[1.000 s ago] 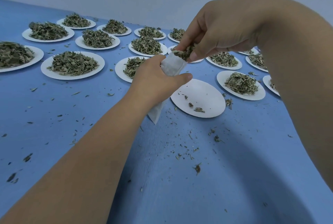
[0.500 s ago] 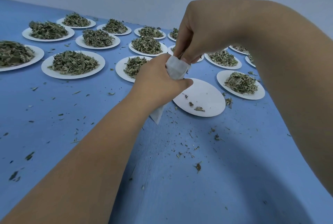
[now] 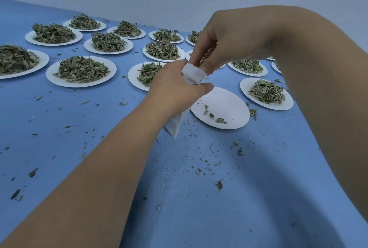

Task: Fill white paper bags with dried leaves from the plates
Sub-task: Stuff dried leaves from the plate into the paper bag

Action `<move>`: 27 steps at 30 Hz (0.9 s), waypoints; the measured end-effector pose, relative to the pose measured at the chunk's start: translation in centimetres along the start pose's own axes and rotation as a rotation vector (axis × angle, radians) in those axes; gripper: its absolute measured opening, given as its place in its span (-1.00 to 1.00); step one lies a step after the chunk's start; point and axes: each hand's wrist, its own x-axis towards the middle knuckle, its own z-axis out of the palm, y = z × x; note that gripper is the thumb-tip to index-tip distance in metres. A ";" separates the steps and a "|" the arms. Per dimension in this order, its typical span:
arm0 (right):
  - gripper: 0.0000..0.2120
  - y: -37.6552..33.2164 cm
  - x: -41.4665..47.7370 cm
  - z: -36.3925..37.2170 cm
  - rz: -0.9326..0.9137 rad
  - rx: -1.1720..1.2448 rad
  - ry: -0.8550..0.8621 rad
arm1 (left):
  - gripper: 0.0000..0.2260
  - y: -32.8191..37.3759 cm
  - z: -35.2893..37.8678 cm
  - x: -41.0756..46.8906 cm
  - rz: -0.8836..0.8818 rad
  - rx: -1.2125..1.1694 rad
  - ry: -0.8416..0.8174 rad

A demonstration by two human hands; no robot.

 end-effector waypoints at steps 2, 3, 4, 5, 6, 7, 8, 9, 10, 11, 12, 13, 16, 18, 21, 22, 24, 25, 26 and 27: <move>-0.82 0.2 0.0 -0.3 -0.008 -0.042 0.024 | -0.71 0.2 0.0 -0.2 -0.006 0.003 -0.032; -0.81 0.4 0.1 -0.3 -0.014 -0.059 0.054 | -0.70 0.3 0.1 -0.3 -0.003 0.009 -0.043; -0.82 0.4 0.2 -0.4 -0.017 -0.062 0.085 | -0.70 0.3 0.1 -0.3 -0.001 0.013 -0.047; -0.84 0.4 0.3 -0.4 -0.020 -0.061 0.114 | -0.70 0.3 0.1 -0.3 -0.003 0.014 -0.044; -0.87 0.4 0.3 -0.4 -0.023 -0.057 0.132 | -0.70 0.3 0.1 -0.3 -0.006 0.015 -0.038; -0.89 0.4 0.4 -0.3 -0.025 -0.037 0.134 | -0.70 0.3 0.1 -0.3 -0.007 0.017 -0.030; -0.90 0.3 0.4 -0.3 -0.028 -0.004 0.121 | -0.69 0.3 0.0 -0.3 -0.007 0.023 -0.021; -0.89 0.2 0.3 -0.1 -0.034 0.019 0.105 | -0.68 0.3 0.0 -0.3 -0.007 0.030 -0.014; -0.89 0.2 0.4 0.0 -0.037 0.013 0.096 | -0.68 0.3 0.0 -0.3 -0.007 0.037 -0.009; -0.88 0.2 0.5 0.1 -0.037 -0.019 0.092 | -0.68 0.3 0.0 -0.3 -0.007 0.044 -0.007; -0.88 0.2 0.6 0.3 -0.034 -0.051 0.091 | -0.68 0.3 0.1 -0.3 -0.005 0.048 -0.006; -0.89 0.3 0.7 0.5 -0.035 -0.064 0.095 | -0.68 0.3 0.1 -0.3 -0.001 0.047 -0.005; -0.93 0.6 1.0 0.9 -0.045 -0.008 0.106 | -0.72 0.3 0.1 -0.3 0.008 0.036 0.000; -0.93 0.8 0.8 0.9 -0.036 0.061 0.052 | -0.71 0.3 0.1 -0.3 0.001 0.033 -0.003; -0.80 1.1 0.3 0.3 -0.045 0.136 -0.072 | -0.65 0.5 -0.1 -0.3 -0.023 0.032 -0.005; -0.76 1.2 0.2 0.0 -0.050 0.144 -0.085 | -0.61 0.5 -0.1 -0.3 -0.031 0.026 -0.009; -0.68 1.3 0.0 -0.5 -0.058 0.123 -0.082 | -0.51 0.6 -0.2 -0.3 -0.048 0.015 -0.029; -0.64 1.2 -0.1 -0.6 -0.059 0.098 -0.085 | -0.46 0.7 -0.2 -0.4 -0.056 0.014 -0.044; -0.61 1.1 -0.1 -0.6 -0.060 0.071 -0.084 | -0.42 0.8 -0.3 -0.4 -0.066 0.016 -0.059; -0.60 1.0 -0.2 -0.6 -0.059 0.047 -0.072 | -0.39 0.9 -0.3 -0.5 -0.079 0.024 -0.073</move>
